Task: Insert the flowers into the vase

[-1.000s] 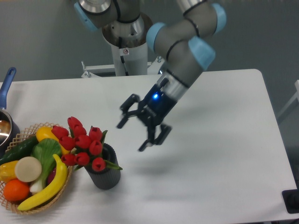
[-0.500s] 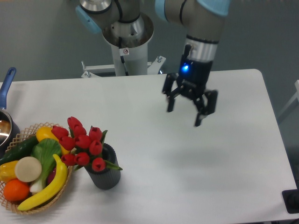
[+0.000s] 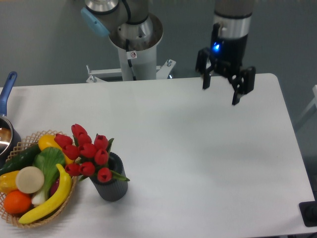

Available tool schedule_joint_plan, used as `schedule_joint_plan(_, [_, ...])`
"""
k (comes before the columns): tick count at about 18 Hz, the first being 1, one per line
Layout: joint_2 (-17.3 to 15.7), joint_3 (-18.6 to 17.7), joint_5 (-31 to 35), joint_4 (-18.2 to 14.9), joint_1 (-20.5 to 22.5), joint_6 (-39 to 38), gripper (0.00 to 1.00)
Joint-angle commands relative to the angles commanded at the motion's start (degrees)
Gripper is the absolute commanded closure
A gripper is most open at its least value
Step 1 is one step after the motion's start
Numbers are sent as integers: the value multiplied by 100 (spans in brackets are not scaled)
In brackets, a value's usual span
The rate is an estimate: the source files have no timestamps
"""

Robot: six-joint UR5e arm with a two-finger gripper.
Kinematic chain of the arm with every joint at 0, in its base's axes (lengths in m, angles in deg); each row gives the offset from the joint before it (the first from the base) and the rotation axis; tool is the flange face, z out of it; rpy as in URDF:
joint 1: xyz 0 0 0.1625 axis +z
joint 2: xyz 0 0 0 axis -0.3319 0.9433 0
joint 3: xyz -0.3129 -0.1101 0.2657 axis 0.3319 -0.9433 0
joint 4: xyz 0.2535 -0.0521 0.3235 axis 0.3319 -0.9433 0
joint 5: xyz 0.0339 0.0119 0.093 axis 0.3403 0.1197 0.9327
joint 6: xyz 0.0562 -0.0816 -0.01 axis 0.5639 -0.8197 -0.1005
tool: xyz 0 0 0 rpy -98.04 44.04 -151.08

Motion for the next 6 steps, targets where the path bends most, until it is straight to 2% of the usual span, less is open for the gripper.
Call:
schedule_joint_plan(1, [-35,0,26,-115,9,140,0])
schedule_joint_plan(6, [-106,-52,62,-133,88,282,0])
